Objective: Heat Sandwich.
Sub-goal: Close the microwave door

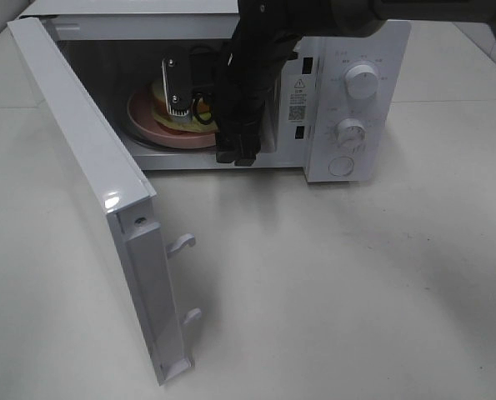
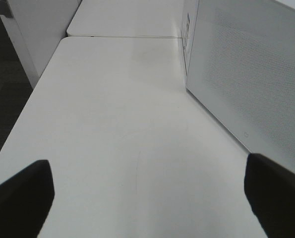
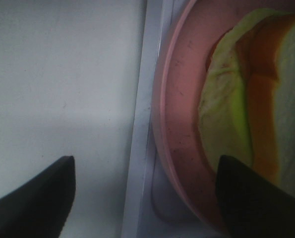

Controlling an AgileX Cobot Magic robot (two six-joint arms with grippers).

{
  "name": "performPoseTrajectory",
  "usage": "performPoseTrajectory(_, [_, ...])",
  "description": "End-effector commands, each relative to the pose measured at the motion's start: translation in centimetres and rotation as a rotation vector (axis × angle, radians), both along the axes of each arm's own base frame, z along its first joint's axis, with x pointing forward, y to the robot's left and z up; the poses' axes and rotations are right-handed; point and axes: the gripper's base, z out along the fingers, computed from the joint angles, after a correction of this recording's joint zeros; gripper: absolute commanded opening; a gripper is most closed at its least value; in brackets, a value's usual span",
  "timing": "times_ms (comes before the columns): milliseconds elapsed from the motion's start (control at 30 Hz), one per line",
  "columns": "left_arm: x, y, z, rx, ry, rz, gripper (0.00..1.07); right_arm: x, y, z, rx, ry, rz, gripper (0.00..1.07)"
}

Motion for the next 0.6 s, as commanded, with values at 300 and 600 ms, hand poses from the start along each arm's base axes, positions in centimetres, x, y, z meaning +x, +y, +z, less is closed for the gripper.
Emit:
performPoseTrajectory(300, [-0.4,-0.1,0.1,-0.001,-0.037,-0.004,0.98,-2.6,-1.8,1.0,0.005,-0.003,-0.002,0.76])
performPoseTrajectory(600, [-0.4,-0.1,0.1,-0.001,-0.037,-0.004,0.98,-5.0,-3.5,1.5,-0.004,0.012,-0.002,0.76])
